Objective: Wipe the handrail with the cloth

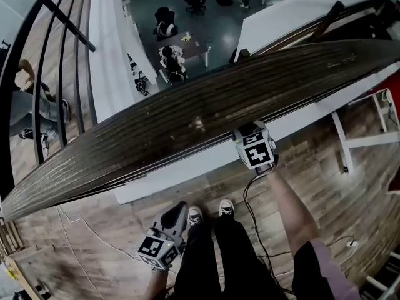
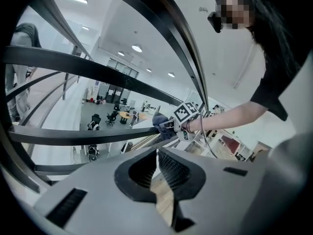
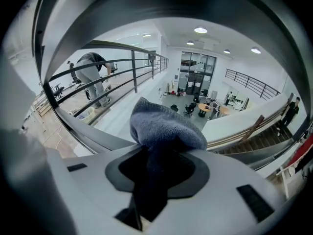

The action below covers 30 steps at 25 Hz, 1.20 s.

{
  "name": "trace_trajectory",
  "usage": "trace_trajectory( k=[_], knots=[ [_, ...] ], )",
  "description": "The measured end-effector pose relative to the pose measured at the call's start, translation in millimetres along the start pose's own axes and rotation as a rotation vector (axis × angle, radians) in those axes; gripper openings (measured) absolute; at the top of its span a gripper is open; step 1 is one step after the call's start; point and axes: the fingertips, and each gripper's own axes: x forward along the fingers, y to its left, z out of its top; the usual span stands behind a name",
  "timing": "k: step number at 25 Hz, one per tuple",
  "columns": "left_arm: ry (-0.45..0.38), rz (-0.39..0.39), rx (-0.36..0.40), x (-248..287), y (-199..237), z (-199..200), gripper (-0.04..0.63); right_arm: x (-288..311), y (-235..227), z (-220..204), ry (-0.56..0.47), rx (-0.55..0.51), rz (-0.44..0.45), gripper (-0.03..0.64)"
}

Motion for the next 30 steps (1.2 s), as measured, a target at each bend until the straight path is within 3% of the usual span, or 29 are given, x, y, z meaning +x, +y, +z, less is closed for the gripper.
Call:
trace_trajectory(
  k=[8, 13, 18, 25, 30],
  knots=[
    [0.013, -0.013, 0.008, 29, -24, 4, 0.0, -15, -101, -22, 0.036, 0.003, -0.119, 0.109],
    [0.009, 0.006, 0.014, 33, -29, 11, 0.0, -19, -126, -31, 0.05, 0.014, -0.156, 0.109],
    [-0.008, 0.013, 0.034, 30, -38, 20, 0.0, -36, -105, -25, -0.003, -0.002, -0.153, 0.109],
    [-0.068, 0.036, 0.055, -2, -68, 68, 0.0, -110, -14, -32, -0.035, 0.086, -0.019, 0.109],
    [-0.089, 0.045, 0.074, -37, -91, 95, 0.0, -172, 24, -5, -0.103, 0.137, 0.019, 0.109]
  ],
)
